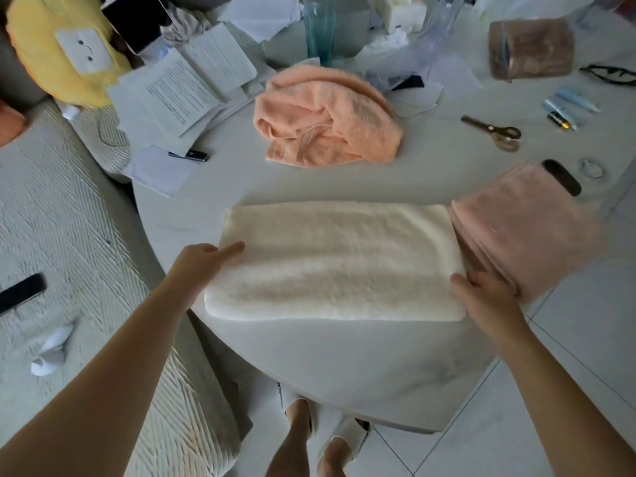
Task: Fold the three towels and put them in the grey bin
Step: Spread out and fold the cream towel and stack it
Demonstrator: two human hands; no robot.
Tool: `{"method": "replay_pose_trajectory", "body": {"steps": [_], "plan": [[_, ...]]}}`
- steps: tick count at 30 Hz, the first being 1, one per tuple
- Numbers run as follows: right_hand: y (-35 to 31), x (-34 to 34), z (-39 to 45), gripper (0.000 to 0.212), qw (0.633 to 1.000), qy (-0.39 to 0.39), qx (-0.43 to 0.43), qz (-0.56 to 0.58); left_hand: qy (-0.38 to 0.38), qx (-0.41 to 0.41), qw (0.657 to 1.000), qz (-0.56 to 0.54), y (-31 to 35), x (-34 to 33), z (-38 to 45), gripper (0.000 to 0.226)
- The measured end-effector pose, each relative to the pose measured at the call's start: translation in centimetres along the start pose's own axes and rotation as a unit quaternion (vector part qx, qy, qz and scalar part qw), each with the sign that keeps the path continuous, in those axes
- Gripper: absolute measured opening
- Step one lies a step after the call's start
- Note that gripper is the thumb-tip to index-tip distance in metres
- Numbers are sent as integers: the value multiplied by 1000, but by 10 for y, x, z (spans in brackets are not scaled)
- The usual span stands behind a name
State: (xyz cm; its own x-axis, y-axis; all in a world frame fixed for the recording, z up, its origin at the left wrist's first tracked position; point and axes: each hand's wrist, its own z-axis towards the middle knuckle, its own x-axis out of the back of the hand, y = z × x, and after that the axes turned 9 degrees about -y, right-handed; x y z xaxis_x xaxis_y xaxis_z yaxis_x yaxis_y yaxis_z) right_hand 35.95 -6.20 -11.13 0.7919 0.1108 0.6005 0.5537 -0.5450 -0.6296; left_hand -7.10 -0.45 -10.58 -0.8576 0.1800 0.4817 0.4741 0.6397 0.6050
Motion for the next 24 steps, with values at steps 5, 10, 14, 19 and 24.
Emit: {"method": "replay_pose_trajectory", "body": {"steps": [5, 10, 14, 19, 24], "plan": [[-46, -5, 42, 45, 997, 33, 56, 47, -22, 8, 996, -90, 38, 5, 32, 33], [-71, -8, 68, 29, 994, 91, 40, 52, 67, -73, 984, -147, 45, -4, 51, 18], [-55, -6, 52, 24, 991, 130, 18, 0, 143, -94, 985, -28, 20, -6, 52, 22], [-37, -25, 48, 22, 991, 135, 5, -21, 152, -128, 977, 75, 12, -16, 58, 28], [-37, -27, 47, 17, 988, 152, 16, 7, 162, -128, 976, 67, 4, -14, 49, 26]]}}
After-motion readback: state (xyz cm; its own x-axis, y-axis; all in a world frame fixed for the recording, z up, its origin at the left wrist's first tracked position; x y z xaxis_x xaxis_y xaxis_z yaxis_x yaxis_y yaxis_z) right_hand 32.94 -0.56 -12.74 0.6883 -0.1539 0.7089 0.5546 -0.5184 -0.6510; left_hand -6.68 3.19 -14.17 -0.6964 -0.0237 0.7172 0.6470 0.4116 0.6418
